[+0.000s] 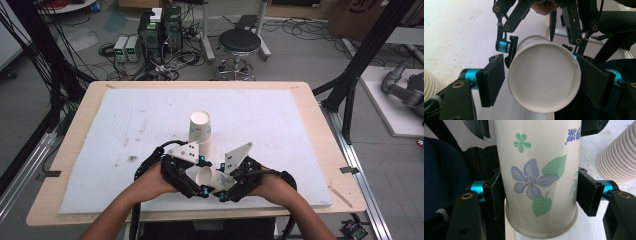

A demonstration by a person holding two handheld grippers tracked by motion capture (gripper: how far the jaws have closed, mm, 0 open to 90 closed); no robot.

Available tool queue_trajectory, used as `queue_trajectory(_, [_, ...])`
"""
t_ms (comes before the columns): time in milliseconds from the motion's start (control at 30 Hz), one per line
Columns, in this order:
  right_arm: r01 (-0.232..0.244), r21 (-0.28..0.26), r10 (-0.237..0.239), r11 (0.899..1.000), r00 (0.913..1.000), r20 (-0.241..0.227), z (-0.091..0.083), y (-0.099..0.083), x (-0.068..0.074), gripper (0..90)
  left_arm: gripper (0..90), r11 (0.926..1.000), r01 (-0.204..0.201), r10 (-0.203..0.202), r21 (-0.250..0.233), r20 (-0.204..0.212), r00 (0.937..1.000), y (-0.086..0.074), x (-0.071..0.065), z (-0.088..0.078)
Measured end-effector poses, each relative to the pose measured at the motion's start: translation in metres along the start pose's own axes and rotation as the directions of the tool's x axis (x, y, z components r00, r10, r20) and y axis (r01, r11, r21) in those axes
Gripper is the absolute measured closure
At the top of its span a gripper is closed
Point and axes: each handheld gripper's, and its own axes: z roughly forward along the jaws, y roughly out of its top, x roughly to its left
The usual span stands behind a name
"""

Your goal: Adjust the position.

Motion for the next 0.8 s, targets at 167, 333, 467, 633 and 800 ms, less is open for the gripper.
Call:
queue_trajectory(167, [0.005, 0.025, -0.005, 1.0, 1.0, -0.008, 0.002, 0.0, 0.0, 32.8, 32.2, 0.9997, -0.005, 0.005, 0.023, 0.007, 1.0, 0.0, -0.001, 0.003])
queue_trajectory(333, [0.004, 0.036, -0.003, 0.999, 0.9999, -0.013, 0.004, 0.0, 0.0, 32.8, 34.4, 0.9992, -0.012, 0.011, 0.039, 0.005, 0.9999, -0.001, 0.0, 0.004])
queue_trajectory(467, [0.004, 0.039, -0.003, 0.999, 0.9999, -0.017, 0.004, 0.0, 0.001, 32.8, 35.1, 0.9993, -0.012, 0.012, 0.035, 0.006, 0.9999, -0.002, 0.0, 0.004])
queue_trajectory(633, [0.0, -0.047, -0.001, 0.999, 0.9999, -0.012, 0.002, -0.006, 0.001, 22.6, 36.9, 0.9994, -0.028, 0.028, -0.02, 0.01, 0.9996, -0.005, -0.002, -0.001])
queue_trajectory(800, [-0.077, -0.204, 0.075, 0.976, 0.9971, -0.017, -0.009, -0.016, 0.0, 19.7, 37.0, 0.9955, -0.021, 0.021, -0.092, -0.001, 0.9998, -0.012, -0.001, -0.008])
